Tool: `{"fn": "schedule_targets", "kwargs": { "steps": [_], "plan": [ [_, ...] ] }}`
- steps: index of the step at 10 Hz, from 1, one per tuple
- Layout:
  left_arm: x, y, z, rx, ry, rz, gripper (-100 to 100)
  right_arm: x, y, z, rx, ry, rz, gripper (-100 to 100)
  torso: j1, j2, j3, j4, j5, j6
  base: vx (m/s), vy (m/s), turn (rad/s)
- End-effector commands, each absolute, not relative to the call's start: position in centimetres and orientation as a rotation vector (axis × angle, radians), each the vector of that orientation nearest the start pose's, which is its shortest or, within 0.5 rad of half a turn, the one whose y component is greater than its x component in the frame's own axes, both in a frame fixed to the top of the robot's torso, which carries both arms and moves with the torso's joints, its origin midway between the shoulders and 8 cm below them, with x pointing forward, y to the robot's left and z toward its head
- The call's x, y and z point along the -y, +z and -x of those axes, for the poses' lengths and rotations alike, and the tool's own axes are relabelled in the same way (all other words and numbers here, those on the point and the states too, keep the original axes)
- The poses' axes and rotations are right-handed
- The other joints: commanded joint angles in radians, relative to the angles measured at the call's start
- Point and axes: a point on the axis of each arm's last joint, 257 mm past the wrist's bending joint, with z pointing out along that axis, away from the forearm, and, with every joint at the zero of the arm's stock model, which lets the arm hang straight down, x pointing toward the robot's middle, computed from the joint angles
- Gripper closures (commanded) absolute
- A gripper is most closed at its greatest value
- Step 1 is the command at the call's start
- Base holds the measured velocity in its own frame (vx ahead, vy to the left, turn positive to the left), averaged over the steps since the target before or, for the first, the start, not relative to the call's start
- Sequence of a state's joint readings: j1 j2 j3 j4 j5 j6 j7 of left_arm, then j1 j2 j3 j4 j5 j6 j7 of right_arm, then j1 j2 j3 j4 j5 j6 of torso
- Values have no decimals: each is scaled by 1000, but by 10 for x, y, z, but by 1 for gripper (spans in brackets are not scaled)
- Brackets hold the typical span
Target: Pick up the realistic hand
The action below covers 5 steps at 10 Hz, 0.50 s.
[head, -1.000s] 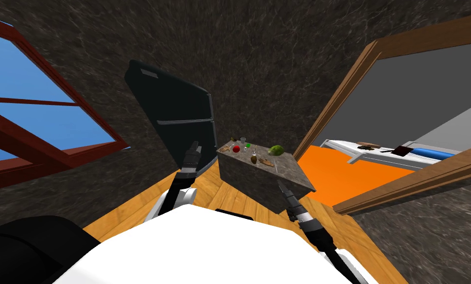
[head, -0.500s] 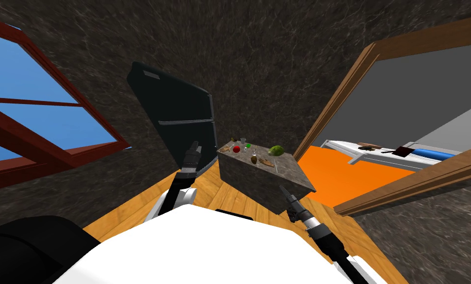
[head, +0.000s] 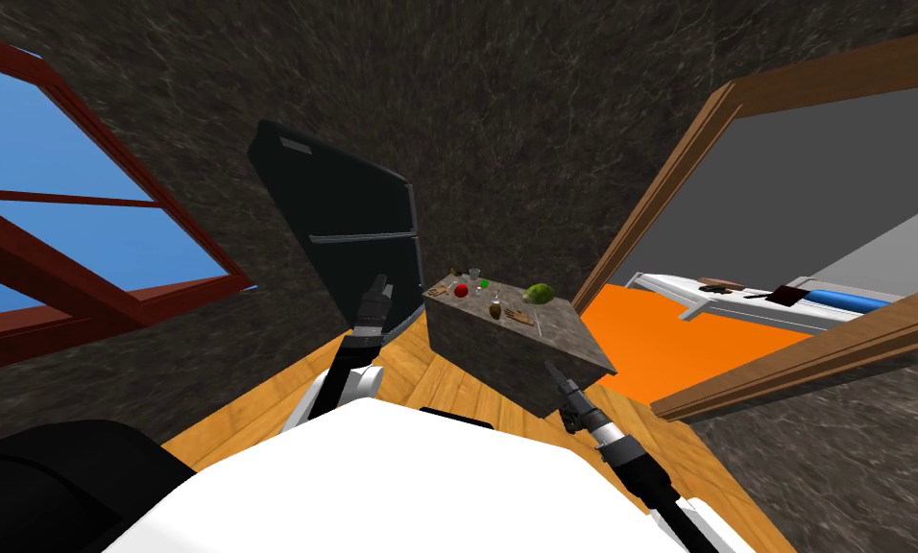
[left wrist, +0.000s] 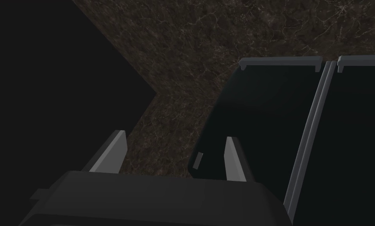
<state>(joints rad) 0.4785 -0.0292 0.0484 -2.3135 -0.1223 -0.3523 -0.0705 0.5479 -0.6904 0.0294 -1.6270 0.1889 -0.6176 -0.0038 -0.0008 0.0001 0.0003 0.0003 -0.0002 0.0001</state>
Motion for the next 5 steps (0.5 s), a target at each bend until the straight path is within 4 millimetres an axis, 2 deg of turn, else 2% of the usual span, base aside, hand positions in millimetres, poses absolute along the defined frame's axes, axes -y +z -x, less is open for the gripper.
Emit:
{"fn": "schedule_targets", "kwargs": {
  "steps": [1,2,3,5],
  "plan": [
    [-290,17,-361,-732,-1087,651,0,353,-270,-343,-1661,866,-402,-100,0,0,0,0,0,0,-5,-6,-17],
    [-290,17,-361,-732,-1087,651,0,353,-270,-343,-1661,866,-402,-100,0,0,0,0,0,0,6,8,22],
    [-290,17,-361,-732,-1087,651,0,366,-281,-337,-1715,813,-366,-100,1,-1,0,0,0,0,11,13,39],
    [-290,17,-361,-732,-1087,651,0,380,-290,-329,-1769,759,-325,-100,1,-1,-1,0,0,0,9,11,31]
  ]
}}
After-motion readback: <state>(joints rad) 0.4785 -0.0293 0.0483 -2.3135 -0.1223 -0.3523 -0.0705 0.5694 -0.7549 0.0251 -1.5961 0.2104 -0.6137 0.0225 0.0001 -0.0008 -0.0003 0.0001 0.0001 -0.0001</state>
